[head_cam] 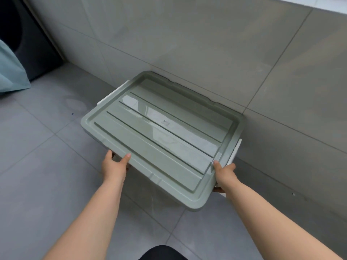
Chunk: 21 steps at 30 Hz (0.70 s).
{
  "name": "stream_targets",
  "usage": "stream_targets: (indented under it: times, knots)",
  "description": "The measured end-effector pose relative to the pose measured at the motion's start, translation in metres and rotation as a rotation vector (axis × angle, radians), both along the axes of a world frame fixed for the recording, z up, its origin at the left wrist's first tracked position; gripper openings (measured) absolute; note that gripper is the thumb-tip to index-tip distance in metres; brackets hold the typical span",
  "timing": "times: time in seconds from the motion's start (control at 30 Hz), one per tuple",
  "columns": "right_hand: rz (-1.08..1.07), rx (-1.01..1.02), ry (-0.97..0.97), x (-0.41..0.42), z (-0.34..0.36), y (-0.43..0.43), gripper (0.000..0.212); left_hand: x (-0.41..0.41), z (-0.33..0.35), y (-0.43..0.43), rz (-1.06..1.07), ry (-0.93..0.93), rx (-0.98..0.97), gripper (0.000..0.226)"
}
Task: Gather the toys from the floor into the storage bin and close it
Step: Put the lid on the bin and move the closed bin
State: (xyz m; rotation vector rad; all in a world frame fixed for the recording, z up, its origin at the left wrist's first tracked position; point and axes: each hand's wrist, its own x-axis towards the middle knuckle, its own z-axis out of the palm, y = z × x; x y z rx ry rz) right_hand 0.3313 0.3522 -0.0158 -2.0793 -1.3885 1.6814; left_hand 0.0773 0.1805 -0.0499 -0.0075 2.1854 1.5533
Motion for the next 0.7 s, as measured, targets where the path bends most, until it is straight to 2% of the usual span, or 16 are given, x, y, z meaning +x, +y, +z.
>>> stream_targets:
  times: [0.13, 0.3, 0.37, 0.6, 0.7]
  knots:
    - [0.036, -0.012, -0.008, 0.003, 0.000, 0.001, 0.055, 0.016, -0.001, -0.003, 0.011, 0.052, -0.011, 0.071]
    - [0.307, 0.032, -0.203, 0.013, 0.011, 0.010, 0.070, 0.021, 0.022, 0.004, -0.010, 0.079, -0.144, 0.064]
    - [0.337, 0.042, -0.228, 0.014, 0.012, 0.013, 0.070, 0.020, 0.026, 0.007, -0.014, 0.062, -0.180, 0.062]
    - [0.190, -0.002, 0.010, 0.014, 0.020, -0.001, 0.054, 0.020, 0.024, 0.008, -0.009, 0.093, -0.219, 0.061]
    - [0.280, -0.057, 0.125, 0.030, 0.042, -0.012, 0.045, 0.026, 0.030, 0.010, -0.003, 0.062, -0.196, 0.058]
